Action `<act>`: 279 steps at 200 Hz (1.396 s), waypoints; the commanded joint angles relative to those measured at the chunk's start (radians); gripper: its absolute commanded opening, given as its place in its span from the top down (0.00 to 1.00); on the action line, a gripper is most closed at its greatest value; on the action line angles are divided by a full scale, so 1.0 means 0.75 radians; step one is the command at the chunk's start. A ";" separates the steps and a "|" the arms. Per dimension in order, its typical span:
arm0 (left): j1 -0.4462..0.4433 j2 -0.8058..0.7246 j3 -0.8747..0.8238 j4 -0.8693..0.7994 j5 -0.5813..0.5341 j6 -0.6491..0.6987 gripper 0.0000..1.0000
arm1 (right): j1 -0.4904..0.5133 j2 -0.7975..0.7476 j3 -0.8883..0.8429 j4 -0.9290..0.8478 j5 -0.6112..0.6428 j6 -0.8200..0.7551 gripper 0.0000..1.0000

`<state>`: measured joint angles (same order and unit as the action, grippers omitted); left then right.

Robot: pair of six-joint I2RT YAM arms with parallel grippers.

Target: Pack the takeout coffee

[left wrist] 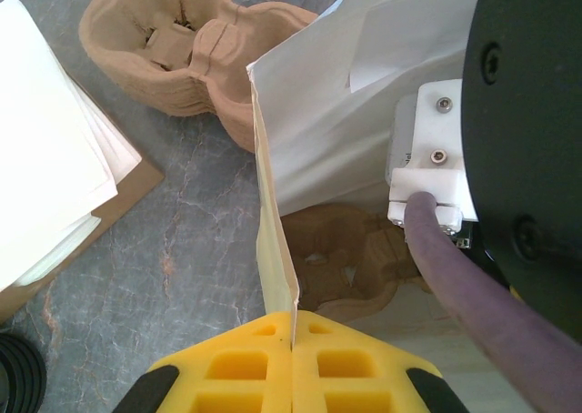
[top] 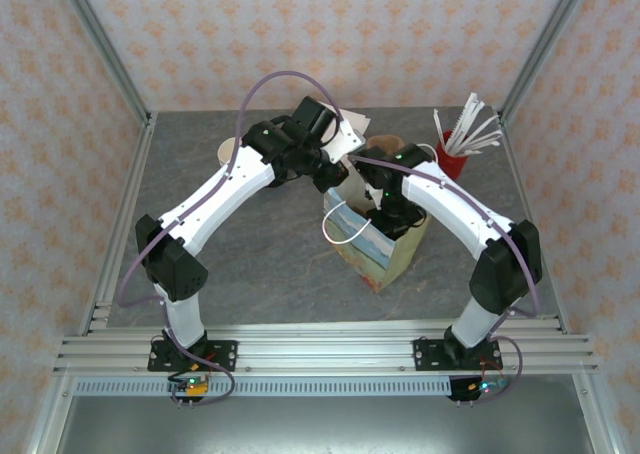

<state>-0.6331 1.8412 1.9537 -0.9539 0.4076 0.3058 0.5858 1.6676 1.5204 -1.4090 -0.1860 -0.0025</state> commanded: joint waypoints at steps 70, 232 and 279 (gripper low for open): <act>-0.011 -0.009 -0.038 -0.043 -0.021 0.013 0.92 | -0.018 0.070 -0.018 0.058 0.059 -0.015 0.57; -0.011 -0.003 -0.039 -0.049 -0.035 0.014 0.92 | -0.020 0.086 -0.013 0.068 0.021 -0.029 0.58; -0.011 -0.003 -0.037 -0.050 -0.036 0.013 0.92 | -0.024 0.085 -0.007 0.067 0.011 -0.032 0.57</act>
<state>-0.6331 1.8412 1.9537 -0.9531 0.4030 0.3058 0.5808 1.6897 1.5253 -1.4128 -0.1757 -0.0139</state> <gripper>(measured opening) 0.086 0.599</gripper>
